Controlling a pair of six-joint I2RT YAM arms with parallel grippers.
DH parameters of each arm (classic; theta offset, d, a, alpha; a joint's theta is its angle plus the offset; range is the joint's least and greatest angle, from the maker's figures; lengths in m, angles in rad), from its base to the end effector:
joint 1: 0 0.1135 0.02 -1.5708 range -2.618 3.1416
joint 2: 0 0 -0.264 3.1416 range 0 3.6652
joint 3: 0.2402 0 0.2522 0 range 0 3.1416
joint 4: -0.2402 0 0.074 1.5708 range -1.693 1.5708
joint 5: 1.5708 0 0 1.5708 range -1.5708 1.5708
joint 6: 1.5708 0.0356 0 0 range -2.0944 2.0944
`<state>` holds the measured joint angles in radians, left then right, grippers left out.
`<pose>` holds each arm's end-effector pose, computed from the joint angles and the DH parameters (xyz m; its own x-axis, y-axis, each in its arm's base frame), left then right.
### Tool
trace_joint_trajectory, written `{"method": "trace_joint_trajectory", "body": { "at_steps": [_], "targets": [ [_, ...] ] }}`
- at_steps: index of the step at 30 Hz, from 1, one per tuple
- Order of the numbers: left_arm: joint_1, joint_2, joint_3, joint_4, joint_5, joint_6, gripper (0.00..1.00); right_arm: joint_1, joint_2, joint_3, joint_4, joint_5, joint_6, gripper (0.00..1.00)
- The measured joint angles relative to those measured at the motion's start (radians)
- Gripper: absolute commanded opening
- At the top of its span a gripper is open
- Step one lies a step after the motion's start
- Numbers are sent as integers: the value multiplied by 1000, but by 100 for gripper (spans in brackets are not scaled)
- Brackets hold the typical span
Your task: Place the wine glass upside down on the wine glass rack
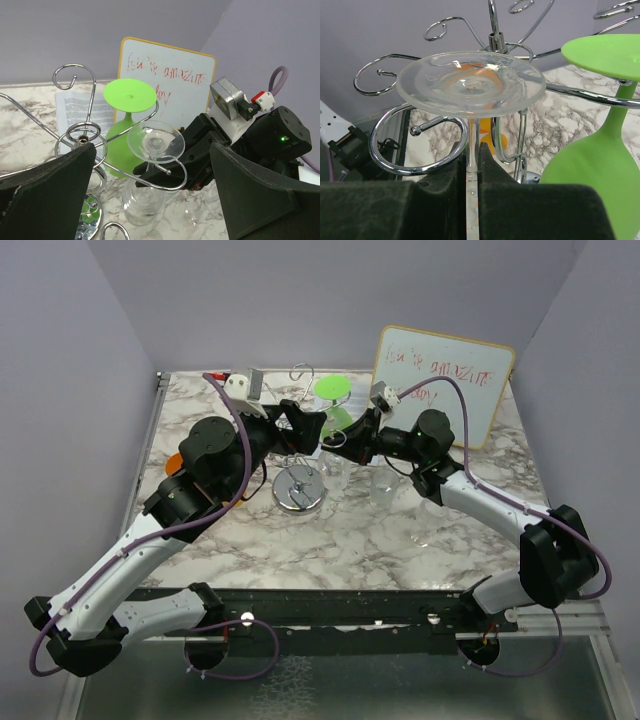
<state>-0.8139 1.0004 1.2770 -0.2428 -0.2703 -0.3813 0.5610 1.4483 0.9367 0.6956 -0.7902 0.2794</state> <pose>0.1476 -0.1425 0.4640 -0.1710 -0.3412 -0.9243 0.4888 0.7851 -0.3803 0.2643 0.1960 0.3260 -0.1174 0.1554 -0.9808 -0.9711 0.1887 0.1462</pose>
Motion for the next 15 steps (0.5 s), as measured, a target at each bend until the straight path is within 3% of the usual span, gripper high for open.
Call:
{"method": "trace_joint_trajectory", "body": {
  "at_steps": [15],
  "targets": [
    [0,23,0,-2,-27,1,99,0,-27,-27,14,21,25,1]
  ]
}}
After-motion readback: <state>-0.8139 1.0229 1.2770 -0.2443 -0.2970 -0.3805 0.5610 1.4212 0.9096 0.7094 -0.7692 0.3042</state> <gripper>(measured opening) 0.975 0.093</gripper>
